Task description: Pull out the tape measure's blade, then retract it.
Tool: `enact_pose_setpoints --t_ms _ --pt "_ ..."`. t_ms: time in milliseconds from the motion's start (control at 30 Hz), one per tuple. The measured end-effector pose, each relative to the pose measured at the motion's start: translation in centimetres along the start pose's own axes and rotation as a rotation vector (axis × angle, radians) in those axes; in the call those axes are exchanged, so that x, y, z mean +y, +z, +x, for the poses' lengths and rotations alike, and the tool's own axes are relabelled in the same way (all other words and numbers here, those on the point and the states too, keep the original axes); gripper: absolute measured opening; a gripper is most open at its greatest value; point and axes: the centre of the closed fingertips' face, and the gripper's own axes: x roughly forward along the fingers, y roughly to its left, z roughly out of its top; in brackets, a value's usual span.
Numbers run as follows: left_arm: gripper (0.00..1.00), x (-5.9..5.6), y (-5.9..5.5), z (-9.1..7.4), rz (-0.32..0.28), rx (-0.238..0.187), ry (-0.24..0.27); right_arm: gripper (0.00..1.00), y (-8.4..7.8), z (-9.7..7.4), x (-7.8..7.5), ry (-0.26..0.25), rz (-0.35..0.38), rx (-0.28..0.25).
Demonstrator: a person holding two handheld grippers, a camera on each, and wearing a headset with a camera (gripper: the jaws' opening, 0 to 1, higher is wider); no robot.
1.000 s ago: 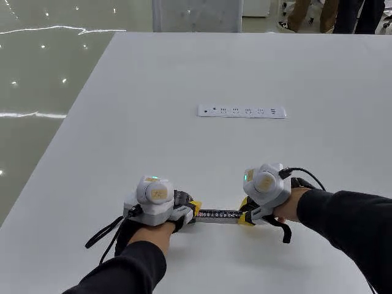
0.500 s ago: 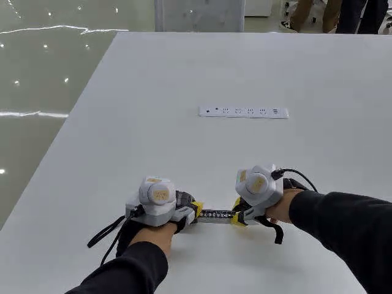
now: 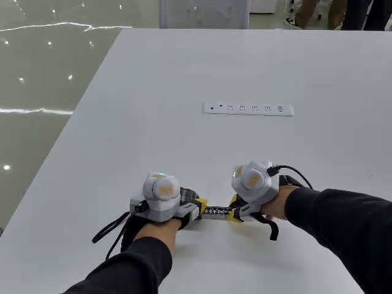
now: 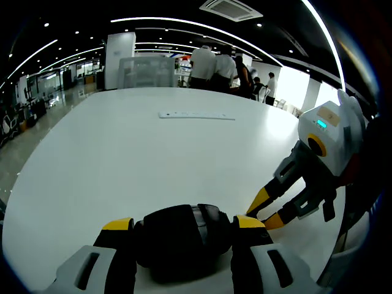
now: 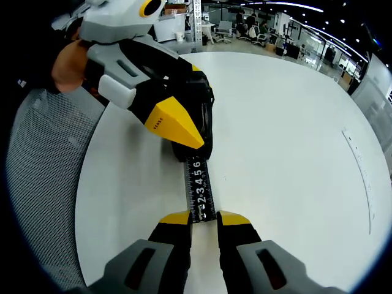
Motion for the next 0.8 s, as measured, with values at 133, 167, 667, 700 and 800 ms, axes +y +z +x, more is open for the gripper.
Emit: enact_pose_setpoints --t_ms 133,167,667,700,800 --pt "0.58 0.0 0.0 0.0 -0.001 -0.002 0.001 0.12 0.4 0.2 0.0 0.001 0.006 -0.006" --pt "0.58 0.0 0.0 0.0 -0.001 -0.002 0.001 0.12 0.5 0.3 0.1 0.002 0.009 -0.008" --pt "0.58 0.0 0.0 0.1 -0.006 0.000 -0.006 0.12 1.9 1.2 0.5 0.015 0.011 -0.022" --pt "0.58 0.0 0.0 0.1 -0.006 -0.001 -0.006 0.11 2.1 1.2 0.4 0.015 0.013 -0.023" --pt "0.58 0.0 0.0 0.1 -0.008 0.001 -0.009 0.11 2.5 1.5 0.5 0.013 0.016 -0.031"
